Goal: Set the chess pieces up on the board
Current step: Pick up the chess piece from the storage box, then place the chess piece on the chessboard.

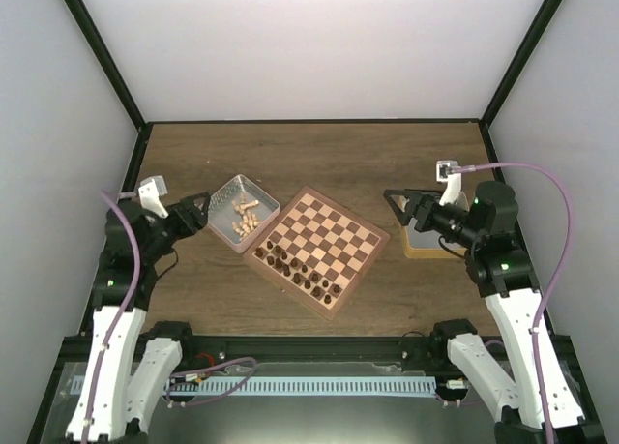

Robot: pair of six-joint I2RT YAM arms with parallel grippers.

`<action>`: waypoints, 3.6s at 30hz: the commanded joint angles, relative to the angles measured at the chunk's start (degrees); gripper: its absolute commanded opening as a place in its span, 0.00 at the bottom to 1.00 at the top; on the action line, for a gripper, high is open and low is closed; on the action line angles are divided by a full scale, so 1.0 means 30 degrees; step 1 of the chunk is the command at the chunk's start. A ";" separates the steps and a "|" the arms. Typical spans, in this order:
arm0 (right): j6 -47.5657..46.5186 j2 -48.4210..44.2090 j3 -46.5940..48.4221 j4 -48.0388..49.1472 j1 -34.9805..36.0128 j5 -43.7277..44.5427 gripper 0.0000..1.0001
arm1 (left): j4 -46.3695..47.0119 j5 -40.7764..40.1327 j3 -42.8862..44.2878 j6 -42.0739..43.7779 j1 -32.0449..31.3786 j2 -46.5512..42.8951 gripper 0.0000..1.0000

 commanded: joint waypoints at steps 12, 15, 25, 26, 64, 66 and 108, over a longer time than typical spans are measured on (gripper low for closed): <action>-0.0883 0.3106 -0.2714 0.4537 -0.0228 0.1031 0.52 | 0.0185 -0.3043 0.2419 0.0969 -0.0634 1.2218 0.43; -0.0837 0.3874 -0.2786 0.5048 -0.0125 0.1056 0.51 | 0.0350 -0.2632 0.3234 0.1526 -0.0957 1.4221 0.44; -0.0472 0.5024 -0.2888 0.6010 0.0317 0.1519 0.49 | 0.0063 -0.4839 0.6743 0.1222 -0.1976 1.9934 0.42; -0.0467 0.5042 -0.2884 0.6015 0.0338 0.1538 0.49 | 0.0126 -0.4926 0.6862 0.1083 -0.2003 2.0244 0.42; -0.0368 0.4999 -0.2873 0.5889 0.0594 0.2385 0.49 | 0.1999 -0.5685 0.6317 0.0988 -0.2051 1.9583 0.05; -0.0306 0.4978 -0.2919 0.5970 0.0600 0.2313 0.49 | 0.2111 -0.5178 0.6125 0.1034 -0.2037 1.8991 0.05; 0.0949 0.4266 -0.4044 0.5990 0.0660 0.3659 0.49 | -0.5298 -0.5353 1.7876 0.4626 -1.0114 2.8368 0.06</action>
